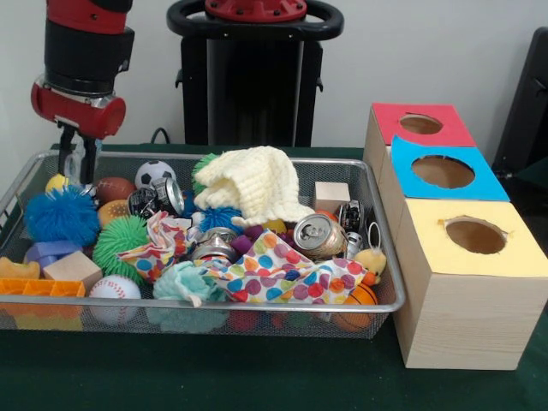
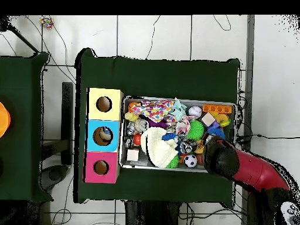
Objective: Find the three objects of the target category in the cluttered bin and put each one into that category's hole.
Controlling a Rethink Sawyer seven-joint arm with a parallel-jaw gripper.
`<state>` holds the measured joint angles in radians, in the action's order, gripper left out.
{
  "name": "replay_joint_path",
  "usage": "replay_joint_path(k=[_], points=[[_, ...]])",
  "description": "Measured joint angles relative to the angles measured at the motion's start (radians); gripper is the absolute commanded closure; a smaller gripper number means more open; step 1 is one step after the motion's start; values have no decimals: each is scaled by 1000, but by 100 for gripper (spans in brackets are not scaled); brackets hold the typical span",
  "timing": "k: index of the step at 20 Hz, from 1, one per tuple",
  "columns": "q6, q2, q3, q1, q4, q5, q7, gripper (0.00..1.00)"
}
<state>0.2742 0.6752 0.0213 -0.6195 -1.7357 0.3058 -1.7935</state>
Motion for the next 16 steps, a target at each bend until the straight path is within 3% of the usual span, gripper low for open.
replay_joint_path(k=[16], points=[[46, 108, 2, 111, -60, -34, 0, 100]])
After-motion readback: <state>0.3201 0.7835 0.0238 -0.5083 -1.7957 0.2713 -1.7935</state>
